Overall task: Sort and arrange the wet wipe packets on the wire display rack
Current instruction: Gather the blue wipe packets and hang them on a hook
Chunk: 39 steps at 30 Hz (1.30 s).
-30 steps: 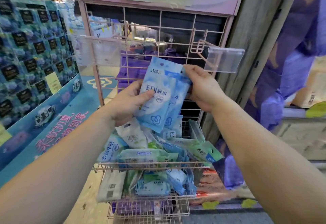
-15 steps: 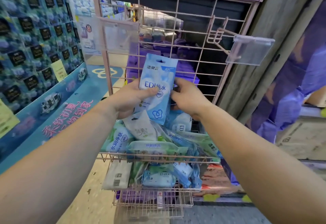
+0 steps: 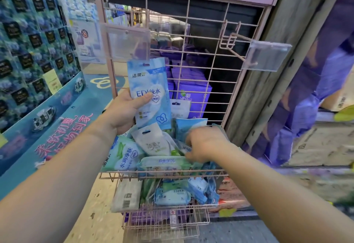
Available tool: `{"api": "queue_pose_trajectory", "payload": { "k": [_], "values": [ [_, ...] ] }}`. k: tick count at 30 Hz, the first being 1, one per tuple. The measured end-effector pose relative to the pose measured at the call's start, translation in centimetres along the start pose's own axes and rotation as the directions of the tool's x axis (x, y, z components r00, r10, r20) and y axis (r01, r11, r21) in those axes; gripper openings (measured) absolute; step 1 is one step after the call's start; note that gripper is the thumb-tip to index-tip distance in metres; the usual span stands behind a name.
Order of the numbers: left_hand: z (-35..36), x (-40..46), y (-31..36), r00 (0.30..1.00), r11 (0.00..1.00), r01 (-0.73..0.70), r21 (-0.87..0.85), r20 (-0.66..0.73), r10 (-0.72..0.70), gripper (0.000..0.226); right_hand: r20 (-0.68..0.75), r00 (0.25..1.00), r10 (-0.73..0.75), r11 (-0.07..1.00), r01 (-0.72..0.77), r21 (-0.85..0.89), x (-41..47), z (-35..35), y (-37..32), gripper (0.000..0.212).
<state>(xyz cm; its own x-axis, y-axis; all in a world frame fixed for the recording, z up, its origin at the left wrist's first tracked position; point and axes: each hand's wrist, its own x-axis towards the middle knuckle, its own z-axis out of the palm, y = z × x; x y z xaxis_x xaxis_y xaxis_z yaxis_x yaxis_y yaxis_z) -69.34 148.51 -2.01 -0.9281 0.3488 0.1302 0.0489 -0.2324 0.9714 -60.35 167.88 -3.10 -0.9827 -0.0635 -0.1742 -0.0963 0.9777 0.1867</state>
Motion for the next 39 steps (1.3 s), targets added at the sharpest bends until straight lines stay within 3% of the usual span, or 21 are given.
{"api": "queue_pose_trajectory", "payload": {
  "k": [3,6,7,10,13,18,24,27,30,32,35,37,39],
  "values": [
    [0.1,-0.1,0.4,1.000,1.000,0.003,-0.015,-0.031,-0.004,0.033,-0.007,1.000,0.022,0.975,-0.020,0.219,-0.1,-0.3,0.9,0.025],
    [-0.3,-0.2,0.7,0.998,0.999,0.017,-0.046,-0.053,-0.020,0.037,-0.107,0.988,0.113,0.840,-0.038,0.542,-0.6,-1.8,2.7,0.022],
    [-0.5,-0.2,0.8,0.998,0.999,0.021,-0.048,-0.058,-0.024,0.037,-0.126,0.981,0.150,0.743,-0.027,0.668,-0.7,-2.2,3.4,0.021],
    [-0.8,-0.2,1.2,0.997,0.998,0.023,-0.052,-0.072,-0.027,0.037,-0.083,0.981,0.176,0.301,0.027,0.953,-0.9,-2.6,5.0,0.009],
    [-0.6,-0.2,1.0,0.995,0.997,0.044,-0.071,-0.083,-0.050,0.043,-0.040,0.990,0.132,-0.020,0.043,0.999,-0.8,-2.7,5.6,0.007],
    [0.3,-0.4,1.0,0.997,0.997,0.046,-0.064,-0.059,-0.049,0.060,-0.108,0.979,0.174,-0.195,0.142,0.970,-0.5,-2.7,5.4,0.009],
    [1.3,-1.0,2.3,0.996,0.986,0.071,-0.148,0.057,-0.063,0.059,-0.221,0.924,0.313,-0.158,0.280,0.947,1.1,-2.8,5.1,0.007],
    [2.7,-1.2,2.7,0.986,0.983,0.096,-0.155,0.150,-0.073,0.060,-0.300,0.927,0.224,-0.174,0.341,0.924,2.1,-4.3,3.1,0.010],
    [2.8,-0.9,2.8,0.989,0.980,0.053,-0.191,0.145,-0.026,0.060,-0.351,0.930,0.108,-0.141,0.364,0.921,3.1,-6.0,2.1,0.018],
    [2.2,-0.7,2.6,0.996,0.980,0.007,-0.197,0.086,0.010,0.058,-0.343,0.938,0.044,-0.023,0.345,0.938,3.3,-6.4,2.1,0.024],
    [0.9,-0.9,2.7,1.000,0.986,-0.028,-0.164,-0.011,0.027,0.051,-0.312,0.949,0.044,0.302,0.285,0.909,3.2,-6.2,2.5,0.034],
    [-0.3,-1.2,2.8,0.999,0.993,-0.042,-0.114,-0.033,0.038,0.040,-0.320,0.941,0.110,0.562,0.207,0.801,3.1,-5.1,3.0,0.032],
    [-1.4,-1.5,3.0,0.997,0.997,-0.055,-0.049,-0.059,0.052,0.034,-0.272,0.955,0.116,0.756,0.093,0.648,3.0,-3.5,3.6,0.029]
  ]
}}
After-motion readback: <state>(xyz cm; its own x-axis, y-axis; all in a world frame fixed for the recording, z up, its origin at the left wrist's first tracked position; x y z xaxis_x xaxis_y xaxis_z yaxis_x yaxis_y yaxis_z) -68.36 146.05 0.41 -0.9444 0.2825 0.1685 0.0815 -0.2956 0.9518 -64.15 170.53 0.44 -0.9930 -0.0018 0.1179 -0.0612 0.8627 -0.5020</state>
